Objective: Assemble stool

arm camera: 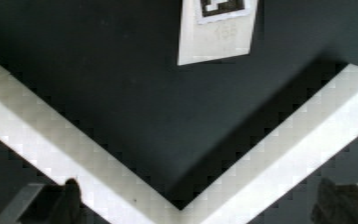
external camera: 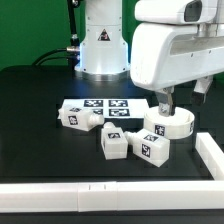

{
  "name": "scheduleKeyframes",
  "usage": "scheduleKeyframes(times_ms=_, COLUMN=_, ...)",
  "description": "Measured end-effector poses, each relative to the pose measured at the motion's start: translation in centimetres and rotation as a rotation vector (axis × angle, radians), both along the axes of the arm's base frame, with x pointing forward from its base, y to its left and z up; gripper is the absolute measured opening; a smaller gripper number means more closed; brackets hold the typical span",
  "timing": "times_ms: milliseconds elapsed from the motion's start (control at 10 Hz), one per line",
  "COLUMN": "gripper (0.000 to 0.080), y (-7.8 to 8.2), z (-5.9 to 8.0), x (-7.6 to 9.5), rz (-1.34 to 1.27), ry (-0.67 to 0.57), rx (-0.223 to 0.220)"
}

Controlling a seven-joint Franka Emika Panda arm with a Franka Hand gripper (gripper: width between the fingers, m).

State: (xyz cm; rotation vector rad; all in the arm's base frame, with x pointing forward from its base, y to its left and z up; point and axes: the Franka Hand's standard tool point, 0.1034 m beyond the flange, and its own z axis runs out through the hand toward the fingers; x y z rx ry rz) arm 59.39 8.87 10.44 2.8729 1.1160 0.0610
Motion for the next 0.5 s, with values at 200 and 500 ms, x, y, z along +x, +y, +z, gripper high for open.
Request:
scheduleKeyframes(times_ms=200, gripper=0.0649, y=0.0, z=0.0, x=0.0, rz=-0.003, ry=-0.001, rx=-0.001)
scheduleKeyframes(times_ms=500, gripper=0.0649, y=-1.3, z=-0.8, x=-0.6, rz=0.075, ry=0.007, rx=0.000)
